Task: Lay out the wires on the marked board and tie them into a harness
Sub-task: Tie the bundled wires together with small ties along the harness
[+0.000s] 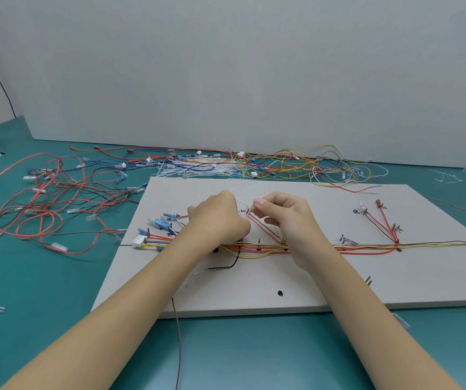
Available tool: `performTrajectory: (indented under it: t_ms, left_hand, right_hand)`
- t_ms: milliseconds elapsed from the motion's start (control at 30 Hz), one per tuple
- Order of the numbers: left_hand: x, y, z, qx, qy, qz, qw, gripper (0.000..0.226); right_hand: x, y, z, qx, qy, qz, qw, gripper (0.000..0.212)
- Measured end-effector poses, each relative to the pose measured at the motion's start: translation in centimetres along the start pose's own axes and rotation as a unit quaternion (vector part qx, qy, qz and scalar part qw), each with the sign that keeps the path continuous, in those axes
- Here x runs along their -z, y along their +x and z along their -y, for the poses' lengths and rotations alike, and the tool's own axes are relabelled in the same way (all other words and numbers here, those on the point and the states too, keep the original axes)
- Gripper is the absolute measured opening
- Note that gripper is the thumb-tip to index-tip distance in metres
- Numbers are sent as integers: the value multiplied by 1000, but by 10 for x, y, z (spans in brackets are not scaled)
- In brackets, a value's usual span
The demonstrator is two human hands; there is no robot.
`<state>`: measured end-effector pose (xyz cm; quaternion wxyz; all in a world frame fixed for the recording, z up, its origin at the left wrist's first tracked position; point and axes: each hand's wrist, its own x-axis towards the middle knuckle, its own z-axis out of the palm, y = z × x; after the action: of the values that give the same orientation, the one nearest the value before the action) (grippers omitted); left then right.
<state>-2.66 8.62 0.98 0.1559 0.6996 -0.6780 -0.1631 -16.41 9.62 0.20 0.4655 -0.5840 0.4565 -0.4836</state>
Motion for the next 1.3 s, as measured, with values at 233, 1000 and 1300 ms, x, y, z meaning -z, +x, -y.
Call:
performTrajectory:
  t_ms: [233, 1000, 1300]
  left_hand:
    - [3, 1, 5, 11, -80, 35, 996, 24]
    - [25, 69, 79, -61, -48, 3, 997, 29]
    - [22, 78, 73, -35, -65, -23, 997, 7]
  right_hand:
    - [-4, 0, -2, -31, 65, 20, 997, 19]
    - [3, 4, -1, 24, -31, -127, 991, 14]
    - [1, 3, -2, 35, -62, -130, 989, 17]
